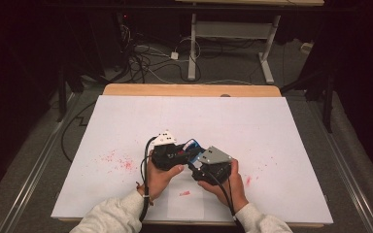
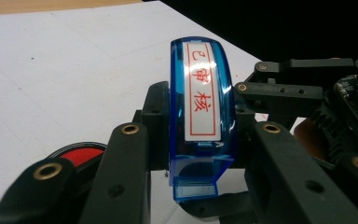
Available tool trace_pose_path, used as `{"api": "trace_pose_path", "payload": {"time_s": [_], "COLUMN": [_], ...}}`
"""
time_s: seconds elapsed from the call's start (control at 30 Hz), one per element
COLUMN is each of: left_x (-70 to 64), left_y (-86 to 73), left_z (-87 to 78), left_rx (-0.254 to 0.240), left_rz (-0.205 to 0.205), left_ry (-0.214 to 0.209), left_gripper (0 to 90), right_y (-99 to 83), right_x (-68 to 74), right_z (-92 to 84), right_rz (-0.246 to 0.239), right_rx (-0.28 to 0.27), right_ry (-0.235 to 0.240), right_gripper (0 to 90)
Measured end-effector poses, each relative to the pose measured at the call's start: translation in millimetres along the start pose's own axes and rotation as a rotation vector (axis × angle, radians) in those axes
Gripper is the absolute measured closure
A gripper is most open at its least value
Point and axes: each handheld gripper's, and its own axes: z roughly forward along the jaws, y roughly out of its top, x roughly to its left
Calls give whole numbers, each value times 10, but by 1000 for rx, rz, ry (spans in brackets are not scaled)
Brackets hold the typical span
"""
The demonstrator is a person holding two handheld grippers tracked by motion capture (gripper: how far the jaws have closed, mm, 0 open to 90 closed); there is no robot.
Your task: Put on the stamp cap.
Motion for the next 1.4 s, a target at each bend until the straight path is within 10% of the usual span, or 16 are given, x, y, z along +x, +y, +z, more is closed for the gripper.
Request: {"api": "trace_pose_path", "payload": {"time_s": [0.77, 1.4], "left_x": [3, 85], "left_y": [-7, -34], "left_z": [7, -12], "left_rx": [22, -13], "left_rz": [44, -45], "left_ry": [-15, -96], "left_gripper": [673, 673], "right_y": [-16, -30], "right_x": [-41, -21], "right_z": [-48, -84], "right_rz": [11, -25], "right_rx": [-3, -38], "right_ry": [14, 6], "right_gripper": [403, 404]}}
